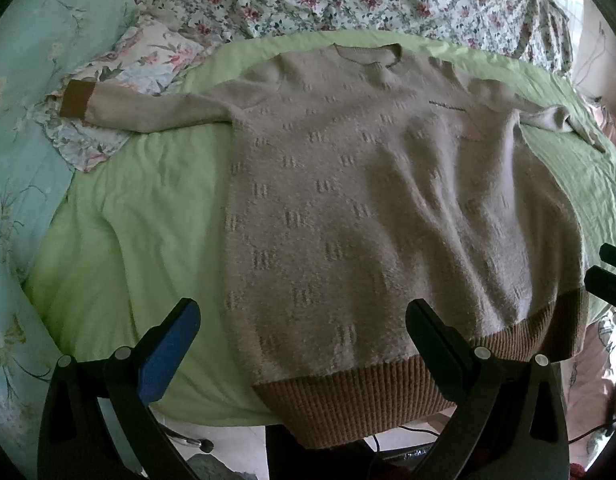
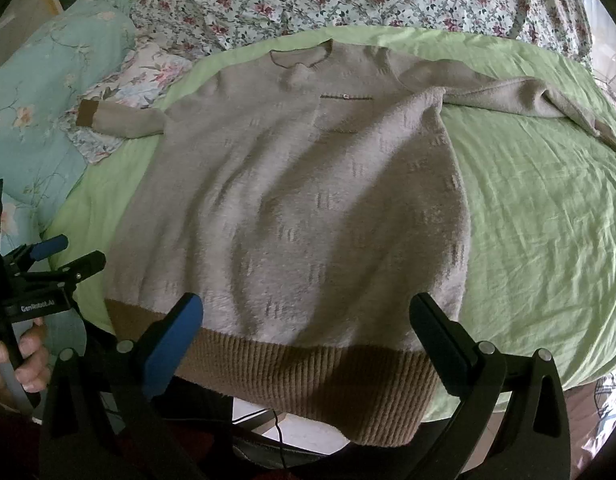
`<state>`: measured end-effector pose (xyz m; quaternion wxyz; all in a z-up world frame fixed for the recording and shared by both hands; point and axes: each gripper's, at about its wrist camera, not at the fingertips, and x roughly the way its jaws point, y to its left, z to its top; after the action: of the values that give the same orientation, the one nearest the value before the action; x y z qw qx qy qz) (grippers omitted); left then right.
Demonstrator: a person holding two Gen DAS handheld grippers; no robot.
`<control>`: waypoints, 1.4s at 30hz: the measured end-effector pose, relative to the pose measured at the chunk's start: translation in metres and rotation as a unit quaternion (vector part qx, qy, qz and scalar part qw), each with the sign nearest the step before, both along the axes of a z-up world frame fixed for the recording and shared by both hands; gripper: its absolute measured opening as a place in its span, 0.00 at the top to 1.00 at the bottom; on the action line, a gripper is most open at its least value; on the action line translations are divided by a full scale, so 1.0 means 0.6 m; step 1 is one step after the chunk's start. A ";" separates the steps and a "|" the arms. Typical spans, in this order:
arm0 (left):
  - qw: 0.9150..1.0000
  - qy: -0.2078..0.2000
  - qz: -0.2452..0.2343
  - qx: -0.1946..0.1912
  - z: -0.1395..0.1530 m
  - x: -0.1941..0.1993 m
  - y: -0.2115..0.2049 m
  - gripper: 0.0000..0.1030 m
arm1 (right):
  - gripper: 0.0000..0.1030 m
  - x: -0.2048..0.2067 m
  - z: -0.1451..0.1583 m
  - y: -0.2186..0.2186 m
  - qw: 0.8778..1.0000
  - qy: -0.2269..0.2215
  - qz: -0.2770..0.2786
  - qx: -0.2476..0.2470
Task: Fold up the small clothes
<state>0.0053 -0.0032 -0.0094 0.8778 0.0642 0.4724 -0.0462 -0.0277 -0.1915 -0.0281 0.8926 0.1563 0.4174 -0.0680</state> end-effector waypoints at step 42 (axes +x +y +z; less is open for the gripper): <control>1.000 0.025 -0.003 -0.007 -0.011 0.061 -0.014 0.00 | 0.00 0.001 -0.015 -0.122 0.994 -0.041 -0.076 0.059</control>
<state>0.0420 -0.0118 -0.0160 0.8659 0.0584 0.4938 -0.0542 -0.0271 -0.2648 -0.0371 0.8902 0.2430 0.3710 -0.1046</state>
